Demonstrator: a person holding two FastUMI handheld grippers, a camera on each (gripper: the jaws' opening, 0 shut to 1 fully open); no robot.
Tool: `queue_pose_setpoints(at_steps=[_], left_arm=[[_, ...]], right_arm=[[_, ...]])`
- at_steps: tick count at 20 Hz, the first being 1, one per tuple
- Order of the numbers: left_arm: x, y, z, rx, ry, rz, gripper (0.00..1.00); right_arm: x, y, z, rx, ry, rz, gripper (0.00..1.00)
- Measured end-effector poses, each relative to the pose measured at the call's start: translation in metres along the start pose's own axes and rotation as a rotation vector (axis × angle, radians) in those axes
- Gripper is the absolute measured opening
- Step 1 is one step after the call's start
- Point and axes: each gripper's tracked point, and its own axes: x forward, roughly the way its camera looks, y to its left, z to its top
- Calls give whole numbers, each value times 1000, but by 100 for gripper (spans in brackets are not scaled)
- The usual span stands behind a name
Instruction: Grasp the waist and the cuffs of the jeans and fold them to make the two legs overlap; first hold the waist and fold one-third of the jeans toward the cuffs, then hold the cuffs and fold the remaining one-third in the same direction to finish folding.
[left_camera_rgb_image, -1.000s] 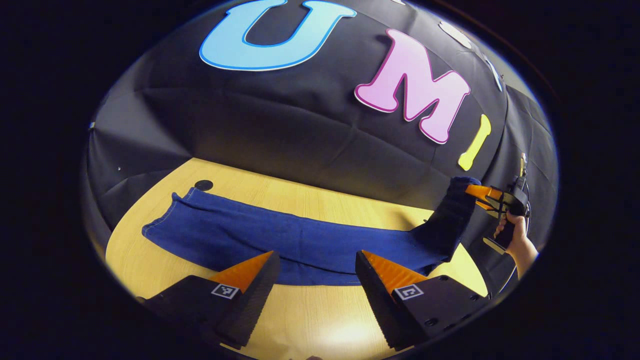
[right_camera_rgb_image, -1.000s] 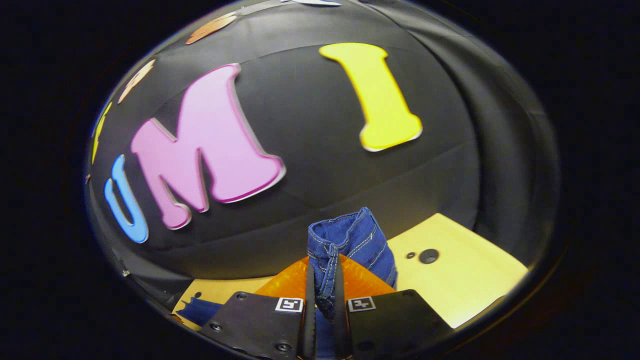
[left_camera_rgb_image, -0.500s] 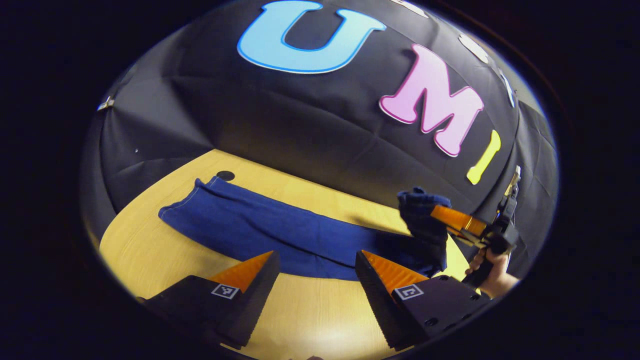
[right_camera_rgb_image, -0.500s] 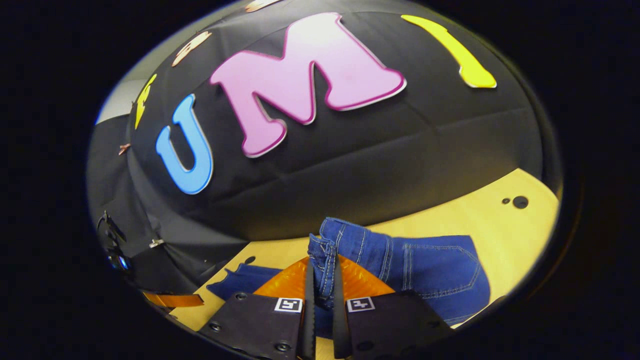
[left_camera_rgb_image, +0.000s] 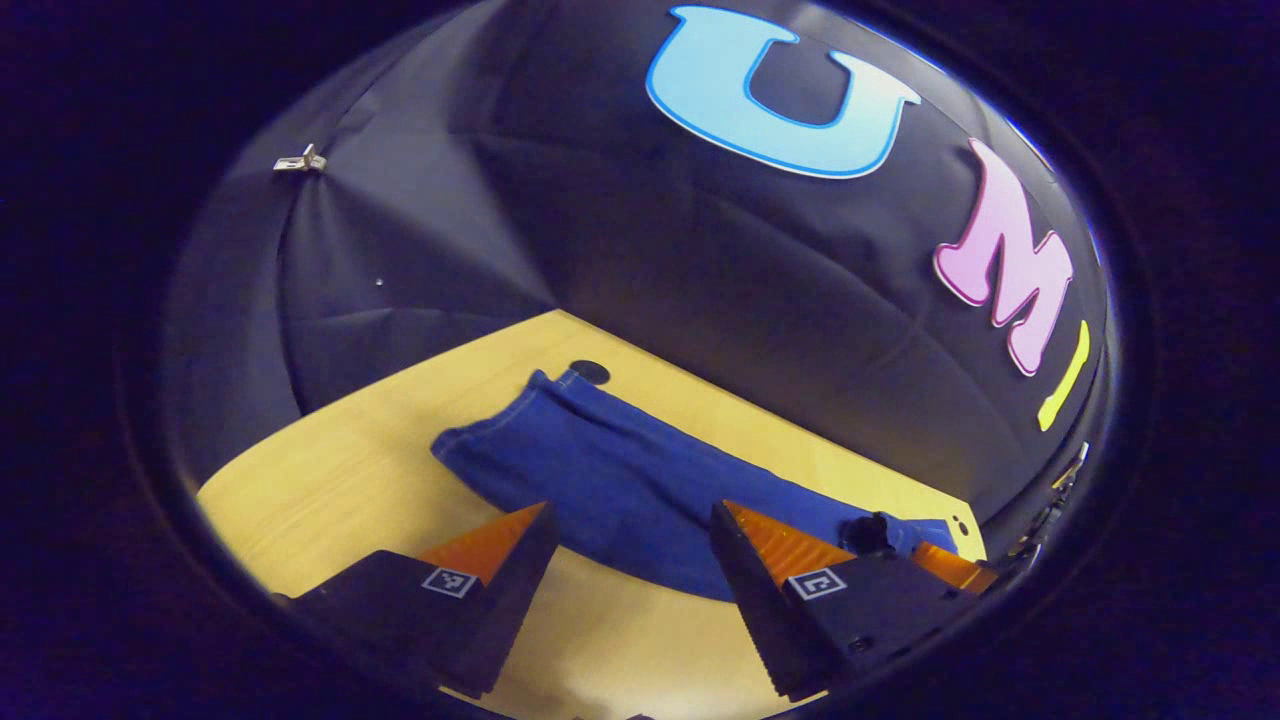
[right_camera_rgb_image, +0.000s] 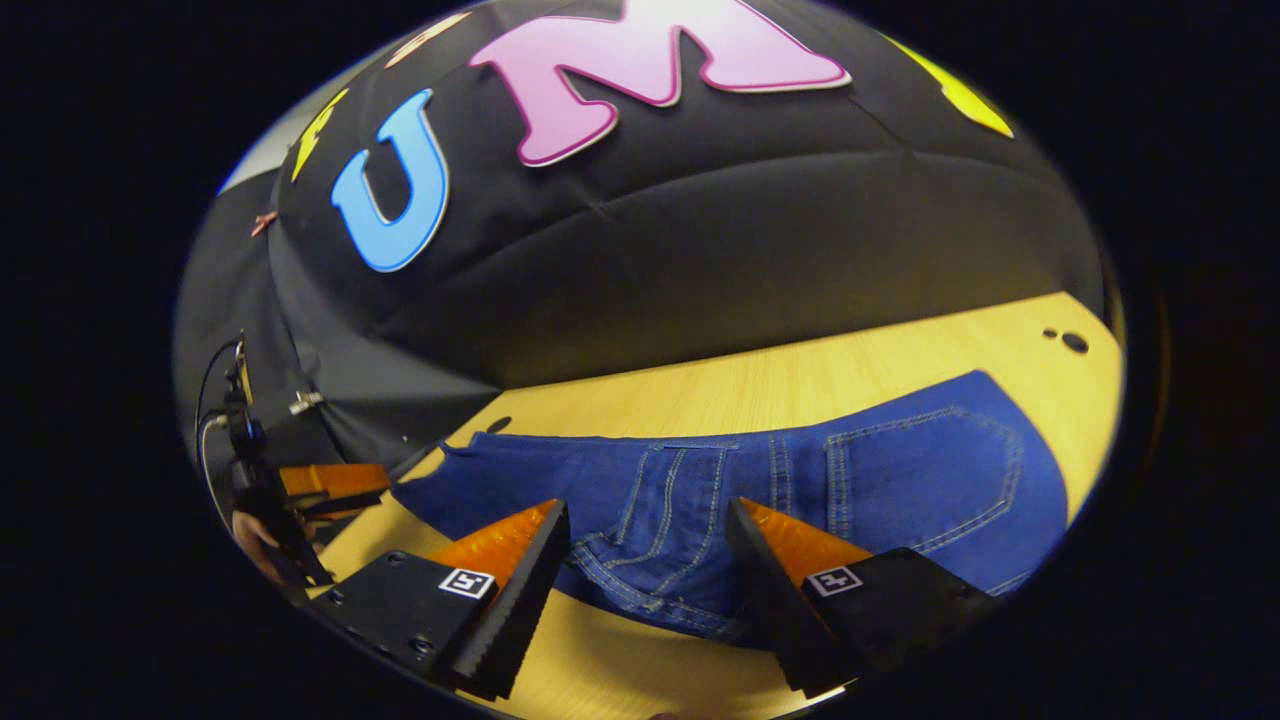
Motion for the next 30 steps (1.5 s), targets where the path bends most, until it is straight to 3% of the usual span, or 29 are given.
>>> queue_pose_setpoints(at_steps=[3,7,10,12,13,14,16,18,20,21,22,25,30], left_arm=[[28,50,17,110,-5,55,96],[70,83,13,275,123,29,95],[87,82,-3,361,249,-4,95],[90,72,1,402,263,-44,95],[88,71,-3,408,282,-33,89],[90,68,-2,410,288,-29,76],[94,69,-7,398,299,-19,75],[94,60,-10,382,313,-40,61],[89,49,-14,365,318,-67,42],[89,45,-16,350,316,-75,27],[88,44,-16,327,311,-92,21],[88,37,-20,234,288,-129,7],[79,27,1,62,219,-164,6]], right_arm=[[-28,-6,7,-43,-19,-18,98],[-59,-22,5,-54,-8,-56,97],[-72,-32,2,-47,8,-79,97],[-77,-35,-2,-42,25,-85,98],[-79,-37,-3,-47,28,-90,98],[-80,-38,-6,-53,34,-95,97],[-81,-40,-16,-60,56,-103,97],[-83,-40,-26,-59,82,-101,97],[-85,-38,-36,-53,100,-98,98],[-86,-39,-39,-52,106,-99,98],[-87,-38,-43,-50,112,-100,98],[-88,-39,-49,-49,130,-103,98],[-94,-51,-37,-61,105,-129,98]])
